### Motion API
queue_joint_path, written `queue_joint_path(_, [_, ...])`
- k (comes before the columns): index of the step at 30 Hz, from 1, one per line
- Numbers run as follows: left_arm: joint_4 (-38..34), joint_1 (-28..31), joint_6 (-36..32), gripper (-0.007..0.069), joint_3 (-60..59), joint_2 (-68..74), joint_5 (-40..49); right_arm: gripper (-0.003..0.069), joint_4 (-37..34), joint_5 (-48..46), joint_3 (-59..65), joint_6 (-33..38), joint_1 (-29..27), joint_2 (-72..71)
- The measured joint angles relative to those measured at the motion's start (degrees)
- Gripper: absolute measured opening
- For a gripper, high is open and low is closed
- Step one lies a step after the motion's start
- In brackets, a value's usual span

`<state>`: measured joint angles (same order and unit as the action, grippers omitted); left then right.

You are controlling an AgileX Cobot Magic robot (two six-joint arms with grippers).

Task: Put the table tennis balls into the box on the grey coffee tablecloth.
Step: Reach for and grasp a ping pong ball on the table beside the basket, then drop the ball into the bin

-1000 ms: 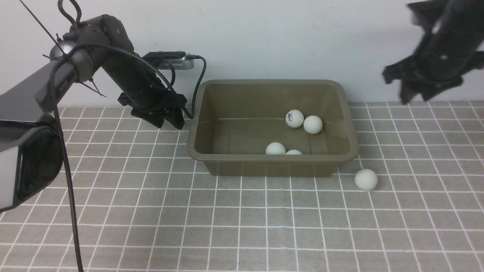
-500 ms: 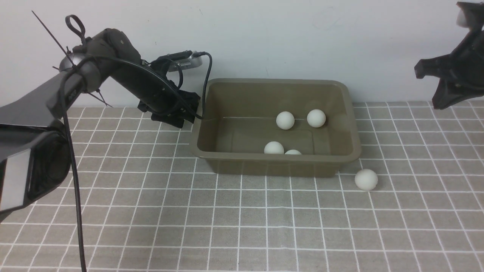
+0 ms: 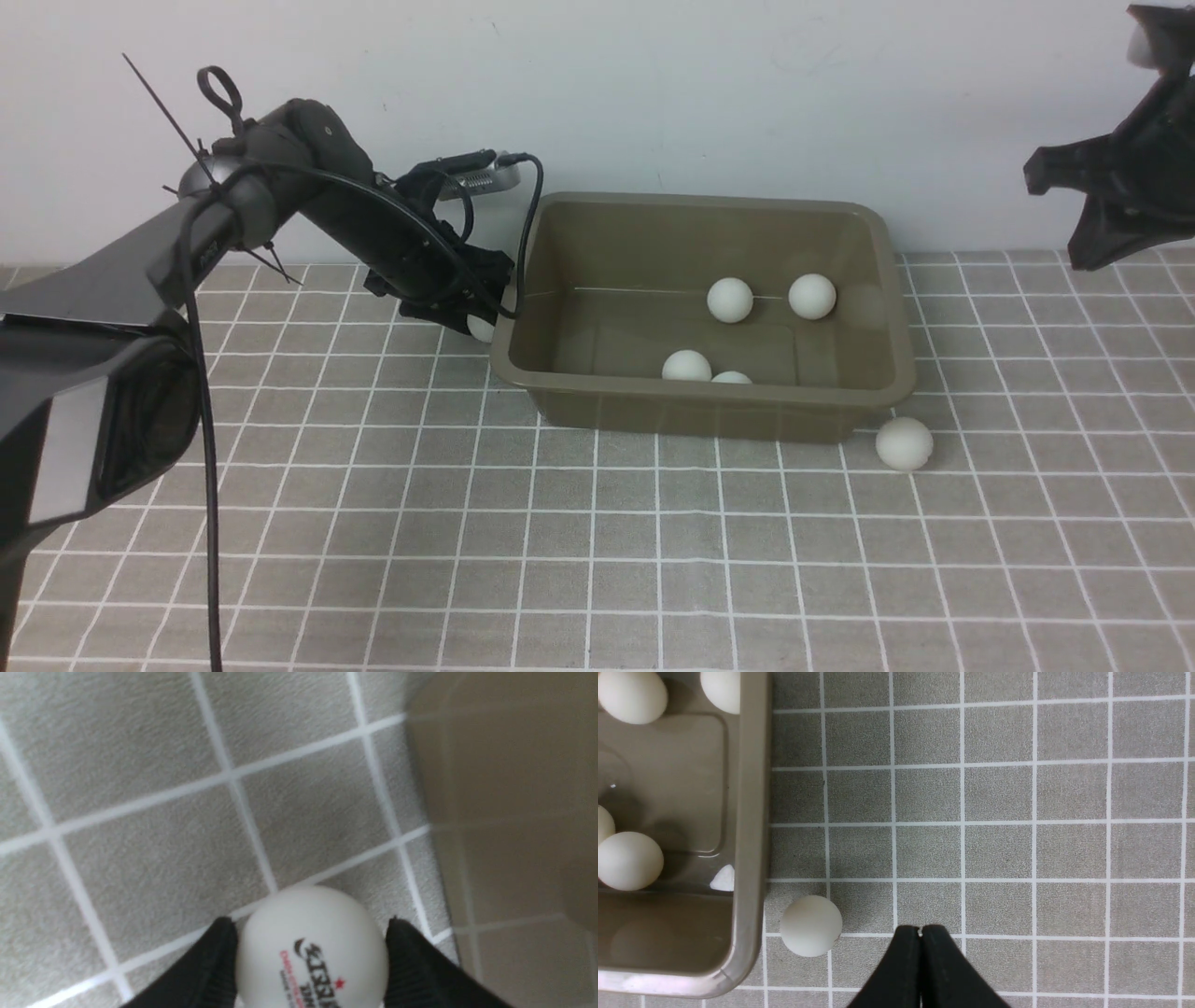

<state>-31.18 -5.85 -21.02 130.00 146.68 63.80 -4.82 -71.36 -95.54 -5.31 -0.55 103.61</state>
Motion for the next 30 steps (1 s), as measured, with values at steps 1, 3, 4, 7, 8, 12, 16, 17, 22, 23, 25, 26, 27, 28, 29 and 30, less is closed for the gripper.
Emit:
queue_joint_path(1, [0.01,0.00,0.00,0.0349,0.00,0.00,0.04,-0.0015,0.00,0.00,0.00,0.00,0.00,0.00])
queue_joint_path(3, [1.07,0.00,0.00,0.0352,0.76,0.00,1.04,-0.0015,0.00,0.00,0.00,0.07,0.00,0.00])
queue_joint_path(4, [1.99,0.00,0.00,0.0352,1.31,0.00,2.13,-0.0015,0.00,0.00,0.00,0.07,0.00,0.00])
queue_joint_path(7, [6.18,0.25,1.18,0.0352,5.15,-0.08,5.84,-0.0015,0.00,0.00,0.09,1.26,0.00,-0.06])
queue_joint_path(8, [6.93,0.39,1.50,0.0352,6.14,-0.25,6.03,-0.0015,0.05,0.00,0.15,1.39,0.00,-0.21])
queue_joint_path(12, [11.28,0.86,5.40,0.0352,12.95,-2.87,6.58,-0.0015,0.81,0.11,2.23,1.51,-0.04,-3.01])
queue_joint_path(16, [11.47,0.30,5.81,0.0352,16.27,-8.18,6.69,-0.0015,-0.62,0.29,9.73,2.11,-0.04,-6.41])
queue_joint_path(17, [11.00,-0.27,5.50,0.0352,16.60,-9.45,6.75,-0.0015,-1.77,0.53,12.31,2.53,-0.04,-6.96])
queue_joint_path(22, [10.09,-6.22,4.02,0.0352,17.16,-11.49,7.03,0.0000,-9.31,9.17,23.38,6.56,-0.04,-6.91])
queue_joint_path(23, [10.78,-8.24,4.02,0.0352,17.16,-10.99,7.28,0.0020,-12.68,12.26,26.06,9.85,0.01,-6.25])
queue_joint_path(25, [12.50,-11.02,4.02,0.0352,17.10,-9.51,7.69,0.0070,-17.56,16.29,28.81,15.61,0.51,-4.78])
queue_joint_path(26, [12.50,-11.02,4.02,0.0352,17.10,-9.51,7.69,0.0077,-18.03,16.29,29.03,16.18,0.55,-4.78])
queue_joint_path(27, [13.43,-12.26,4.02,0.0352,17.06,-8.80,7.77,0.0111,-20.26,17.95,29.76,18.89,0.80,-3.81])
queue_joint_path(28, [14.19,-13.17,4.02,0.0352,17.06,-8.20,7.82,0.0143,-21.79,19.39,30.10,20.69,1.07,-2.74])
queue_joint_path(29, [15.45,-14.51,4.02,0.0352,17.06,-7.22,7.81,0.0204,-23.88,21.04,30.23,23.04,1.32,-1.17])
queue_joint_path(30, [16.25,-15.24,4.02,0.0353,17.06,-6.59,7.88,0.0242,-24.73,21.88,30.23,23.90,1.61,-0.30])
